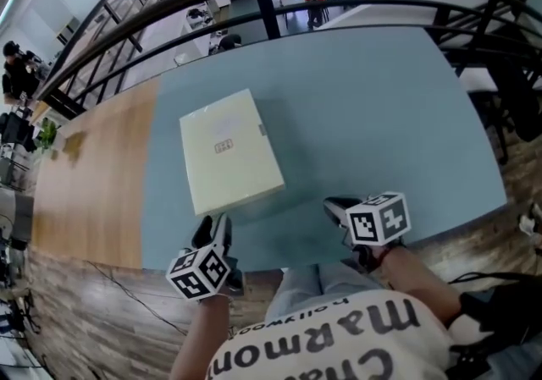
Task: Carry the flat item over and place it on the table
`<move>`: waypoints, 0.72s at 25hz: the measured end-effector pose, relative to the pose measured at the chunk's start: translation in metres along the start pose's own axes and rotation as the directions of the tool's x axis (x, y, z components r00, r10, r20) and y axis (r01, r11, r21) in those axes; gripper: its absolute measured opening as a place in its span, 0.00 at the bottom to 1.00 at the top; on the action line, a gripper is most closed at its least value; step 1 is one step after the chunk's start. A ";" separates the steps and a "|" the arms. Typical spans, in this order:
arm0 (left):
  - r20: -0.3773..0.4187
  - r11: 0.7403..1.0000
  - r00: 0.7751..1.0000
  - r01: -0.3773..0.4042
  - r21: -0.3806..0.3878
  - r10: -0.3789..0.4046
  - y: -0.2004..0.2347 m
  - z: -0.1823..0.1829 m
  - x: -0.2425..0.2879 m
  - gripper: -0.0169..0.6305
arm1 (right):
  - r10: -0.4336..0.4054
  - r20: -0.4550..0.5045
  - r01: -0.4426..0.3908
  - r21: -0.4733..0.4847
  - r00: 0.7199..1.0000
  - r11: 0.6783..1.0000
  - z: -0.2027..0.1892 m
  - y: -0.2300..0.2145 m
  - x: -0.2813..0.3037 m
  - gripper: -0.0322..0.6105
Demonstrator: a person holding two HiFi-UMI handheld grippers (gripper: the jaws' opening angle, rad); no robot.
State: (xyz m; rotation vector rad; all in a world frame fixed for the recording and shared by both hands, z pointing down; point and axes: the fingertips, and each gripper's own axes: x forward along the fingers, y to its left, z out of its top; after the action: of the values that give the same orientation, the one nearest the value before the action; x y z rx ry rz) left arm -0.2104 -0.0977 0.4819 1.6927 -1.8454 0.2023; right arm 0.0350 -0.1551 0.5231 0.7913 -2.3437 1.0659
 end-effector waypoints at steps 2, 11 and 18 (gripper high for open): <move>-0.015 1.000 1.000 0.025 -0.006 -0.025 -0.014 -0.016 -0.008 0.28 | -0.014 0.005 0.014 0.000 1.000 1.000 -0.007 -0.003 -0.008 0.11; -0.043 0.998 0.997 0.066 -0.009 -0.067 -0.057 -0.091 -0.058 0.12 | 0.026 0.056 -0.028 0.028 0.998 0.999 -0.050 0.010 -0.055 0.11; 0.003 0.991 0.992 0.130 -0.015 -0.130 -0.077 -0.132 -0.100 0.08 | 0.045 0.031 -0.042 -0.082 0.999 0.996 -0.111 0.028 -0.079 0.11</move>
State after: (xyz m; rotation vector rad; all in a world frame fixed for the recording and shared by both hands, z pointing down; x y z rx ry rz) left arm -0.0946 0.0407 0.5117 1.7954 -1.7268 0.1322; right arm 0.0923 -0.0285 0.5276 0.7360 -2.4257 0.9752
